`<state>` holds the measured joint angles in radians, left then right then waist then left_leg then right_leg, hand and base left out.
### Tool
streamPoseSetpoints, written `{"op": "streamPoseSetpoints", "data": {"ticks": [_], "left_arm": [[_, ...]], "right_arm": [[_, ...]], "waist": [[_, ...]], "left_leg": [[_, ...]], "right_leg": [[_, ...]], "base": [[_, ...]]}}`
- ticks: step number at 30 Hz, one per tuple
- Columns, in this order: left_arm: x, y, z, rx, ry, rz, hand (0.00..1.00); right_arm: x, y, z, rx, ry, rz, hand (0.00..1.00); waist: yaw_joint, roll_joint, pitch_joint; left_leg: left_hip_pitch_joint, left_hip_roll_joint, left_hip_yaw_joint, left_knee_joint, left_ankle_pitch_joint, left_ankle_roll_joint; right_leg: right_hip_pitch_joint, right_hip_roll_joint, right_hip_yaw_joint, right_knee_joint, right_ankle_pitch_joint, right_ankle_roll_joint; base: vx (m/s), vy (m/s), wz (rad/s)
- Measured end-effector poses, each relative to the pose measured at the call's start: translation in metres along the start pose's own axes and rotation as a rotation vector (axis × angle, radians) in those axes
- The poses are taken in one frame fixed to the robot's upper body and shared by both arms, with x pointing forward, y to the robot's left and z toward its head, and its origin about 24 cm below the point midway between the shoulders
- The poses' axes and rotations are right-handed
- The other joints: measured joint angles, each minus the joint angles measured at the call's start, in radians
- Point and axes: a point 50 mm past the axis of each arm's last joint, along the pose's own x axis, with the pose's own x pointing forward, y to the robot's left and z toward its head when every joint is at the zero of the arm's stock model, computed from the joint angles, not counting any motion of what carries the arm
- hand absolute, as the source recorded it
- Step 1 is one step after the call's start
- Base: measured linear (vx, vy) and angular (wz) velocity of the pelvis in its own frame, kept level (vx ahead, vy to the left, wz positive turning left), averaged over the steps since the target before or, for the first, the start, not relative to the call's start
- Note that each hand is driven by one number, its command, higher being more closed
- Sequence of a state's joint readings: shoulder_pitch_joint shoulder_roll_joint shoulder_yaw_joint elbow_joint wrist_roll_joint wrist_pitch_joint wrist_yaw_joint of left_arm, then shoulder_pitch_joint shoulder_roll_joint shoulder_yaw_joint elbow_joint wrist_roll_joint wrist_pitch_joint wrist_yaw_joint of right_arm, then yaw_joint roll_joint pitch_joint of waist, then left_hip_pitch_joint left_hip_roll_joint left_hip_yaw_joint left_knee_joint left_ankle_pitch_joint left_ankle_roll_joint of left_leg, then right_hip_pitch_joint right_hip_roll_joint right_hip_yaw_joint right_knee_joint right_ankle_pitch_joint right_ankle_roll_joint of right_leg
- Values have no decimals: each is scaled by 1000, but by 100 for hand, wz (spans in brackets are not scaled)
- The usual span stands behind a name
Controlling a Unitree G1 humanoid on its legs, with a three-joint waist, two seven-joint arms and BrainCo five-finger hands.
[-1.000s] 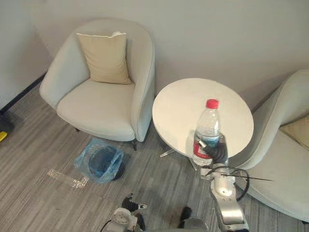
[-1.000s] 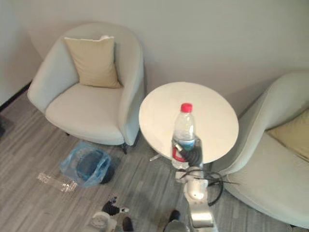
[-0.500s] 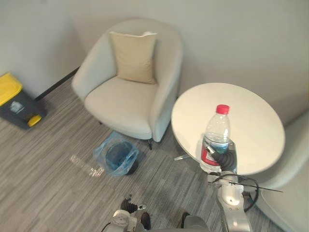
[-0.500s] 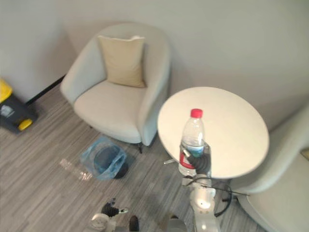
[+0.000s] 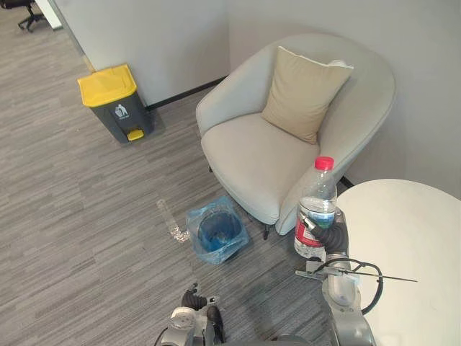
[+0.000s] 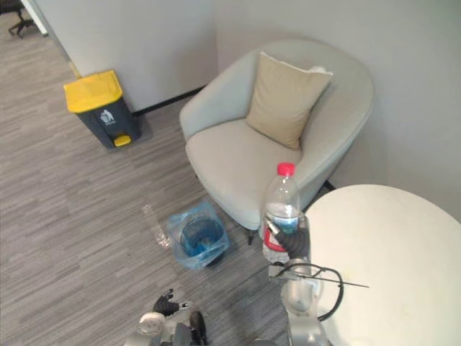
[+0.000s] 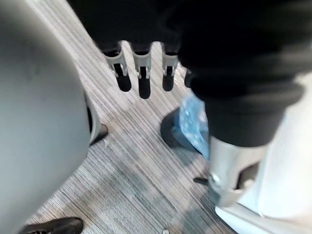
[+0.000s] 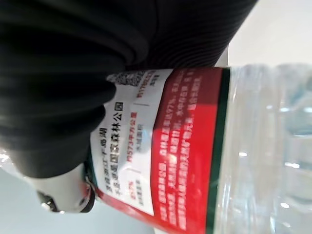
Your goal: Gather rubbish on tea table into small bin, then transfer packed bag to large trash can.
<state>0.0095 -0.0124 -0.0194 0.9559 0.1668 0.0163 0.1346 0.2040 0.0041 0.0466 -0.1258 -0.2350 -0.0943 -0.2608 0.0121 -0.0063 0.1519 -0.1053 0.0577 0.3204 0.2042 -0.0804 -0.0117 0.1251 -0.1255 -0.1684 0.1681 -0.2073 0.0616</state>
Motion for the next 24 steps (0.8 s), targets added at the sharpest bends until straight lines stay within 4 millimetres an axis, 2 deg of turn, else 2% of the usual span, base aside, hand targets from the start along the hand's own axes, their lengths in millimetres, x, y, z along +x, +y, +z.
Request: {"op": "streamPoseSetpoints", "data": {"ticks": [1,4,5,6,7,8,9,10,11,13,14,15,16,18,20,24], "left_arm": [[0,4,-4,6,12,12,0],[0,6,-11,16,41,27,0],[0,5,-11,33,41,19,0],[0,6,-12,70,42,10,0],[0,6,-13,81,43,9,0],[0,6,-14,100,48,3,0],[0,6,-17,103,64,3,0],[0,7,-18,104,69,6,0],[0,9,-19,103,79,12,0],[0,11,-19,70,84,24,0],[0,14,-20,46,93,38,0],[0,20,-21,36,97,56,0],[1,24,-21,22,98,70,0],[-1,18,-25,-26,116,68,0],[-2,17,-31,-48,136,80,0],[-2,20,-32,-44,143,91,0]], "right_arm": [[-3,9,-7,-4,32,44,100],[-6,19,-12,-8,54,93,100],[-6,21,-14,-11,60,105,100],[-7,20,-17,-24,70,115,100],[-7,20,-18,-27,76,119,100],[-9,18,-22,-40,90,124,100],[-11,15,-25,-59,100,129,100],[-11,16,-25,-63,97,133,100],[-11,18,-23,-62,89,140,100],[-11,18,-23,-61,89,143,100],[-11,18,-23,-59,91,145,100],[-12,19,-23,-50,93,145,100],[-12,21,-23,-44,95,151,100],[-13,18,-25,-62,99,157,100],[-13,18,-25,-62,99,155,100],[-14,15,-27,-66,109,148,100]], "waist": [[4,-7,-5],[2,-19,-26],[1,-17,-30],[-5,-19,-25],[-10,-23,-22],[-19,-23,-12],[-28,-17,-8],[-29,-19,-8],[-31,-20,-9],[-31,-17,-7],[-30,-21,-10],[-27,-53,-20],[-23,-64,-16],[-10,-8,-30],[-10,22,-45],[-8,31,-46]], "left_leg": [[59,-1,1,-42,0,0],[112,-13,-2,-111,3,-5],[126,-14,-2,-135,5,-4],[145,-17,-6,-155,7,-1],[153,-21,-9,-158,7,-1],[183,-25,-26,-166,1,7],[208,-25,-41,-165,-8,13],[214,-26,-48,-165,-12,12],[217,-25,-74,-164,-17,10],[218,-19,-101,-159,-17,10],[219,-18,-135,-152,-22,-1],[220,-41,-169,-143,-36,-24],[227,-52,-187,-133,-48,-41],[225,1,-203,-129,-60,-62],[211,29,-227,-130,-65,-74],[206,66,-275,-143,-65,-82]], "right_leg": [[26,2,26,17,17,-1],[7,3,40,76,20,-1],[-40,3,46,178,20,0],[-122,-9,51,356,25,4],[-147,-18,53,417,34,10],[-211,-30,70,565,83,6],[-262,-27,104,670,15,-13],[-278,-24,112,679,-11,-13],[-333,-4,152,628,-61,-1],[-349,13,181,517,-69,-3],[-347,25,219,373,-47,6],[-324,12,251,218,96,-8],[-309,1,252,204,66,19],[-271,36,207,144,74,1],[-256,62,183,101,81,-9],[-206,93,135,32,99,-27]], "base": [[96,48,-5],[105,60,-7],[119,89,-10],[99,78,-3],[102,48,23],[129,19,43],[129,19,45],[157,-10,58],[99,-35,44],[139,-104,66],[167,-173,94],[183,-214,88],[165,-190,57],[145,-145,23],[120,-114,17],[146,-106,36]]}}
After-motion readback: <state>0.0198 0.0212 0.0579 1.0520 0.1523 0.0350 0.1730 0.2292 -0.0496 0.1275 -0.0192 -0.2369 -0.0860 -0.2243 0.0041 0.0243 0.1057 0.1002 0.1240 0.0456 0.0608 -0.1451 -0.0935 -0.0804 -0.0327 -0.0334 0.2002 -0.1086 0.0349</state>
